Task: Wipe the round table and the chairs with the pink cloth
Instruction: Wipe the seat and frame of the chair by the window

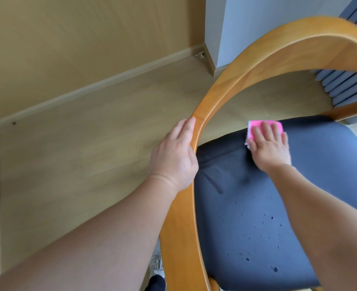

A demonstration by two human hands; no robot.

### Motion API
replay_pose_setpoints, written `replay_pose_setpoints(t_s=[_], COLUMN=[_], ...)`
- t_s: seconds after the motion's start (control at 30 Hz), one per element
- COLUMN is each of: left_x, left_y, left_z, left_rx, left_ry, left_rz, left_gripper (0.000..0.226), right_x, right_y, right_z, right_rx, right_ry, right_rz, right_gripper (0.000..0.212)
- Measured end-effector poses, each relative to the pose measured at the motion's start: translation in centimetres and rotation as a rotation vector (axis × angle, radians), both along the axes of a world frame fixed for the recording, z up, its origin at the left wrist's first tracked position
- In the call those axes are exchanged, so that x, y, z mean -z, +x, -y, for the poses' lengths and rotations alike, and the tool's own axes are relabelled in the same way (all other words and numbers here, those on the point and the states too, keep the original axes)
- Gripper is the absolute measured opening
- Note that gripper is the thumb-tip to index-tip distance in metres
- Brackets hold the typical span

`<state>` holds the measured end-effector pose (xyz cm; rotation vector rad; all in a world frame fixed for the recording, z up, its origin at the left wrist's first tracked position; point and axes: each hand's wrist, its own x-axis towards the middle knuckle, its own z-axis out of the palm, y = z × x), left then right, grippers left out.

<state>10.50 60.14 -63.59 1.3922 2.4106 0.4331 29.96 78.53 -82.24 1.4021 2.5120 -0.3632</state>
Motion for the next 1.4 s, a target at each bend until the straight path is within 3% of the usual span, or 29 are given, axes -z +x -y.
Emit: replay_pose_setpoints(t_s=[0.3,0.5,0.63,0.73,0.87,1.0,1.17,1.4], left_x=[-0.1,-0.1,-0.6,-0.9,-0.8,-1.1,-1.1,-0.9], left_y=[-0.2,-0.2,-0.1,-0.1,0.0,0.2,0.3,0.1], left_z=[-0.1,-0.5,-0.4,-0.2,0.0,-0.1,-0.2,-0.7], left_rx=[0.016,0.038,0.180,0.306,0.263,0.305,0.639,0.627], left_ry=[-0.020,-0.024,0.041,0.068,0.094,0.079,0.099,0.087], left_rz=[-0.022,-0.058,-0.136,-0.178,-0.150,-0.138,-0.190,-0.191], left_gripper=[0.062,0.061,0.058,0.058,0.058,0.057,0.049,0.032], right_x=[0.2,-0.2,-0.5,-0.4,-0.3,-0.7,-0.9,-0.7], right_y=[-1.2,-4.7,-5.7,-5.3,-4.5,-2.0,1.5,7.4], right_z=[3.4,11.4,16.7,18.2,17.4,16.5,14.3,9.1], right_rx=[0.070,-0.230,-0.493,-0.550,-0.564,-0.517,-0.429,-0.046], right_ry=[0.000,-0.010,-0.020,-0.016,-0.010,0.016,-0.010,-0.031], right_rz=[-0.028,-0.003,-0.001,0.033,0.040,-0.007,-0.020,-0.052], right_gripper=[0.056,0.062,0.063,0.061,0.061,0.059,0.057,0.052])
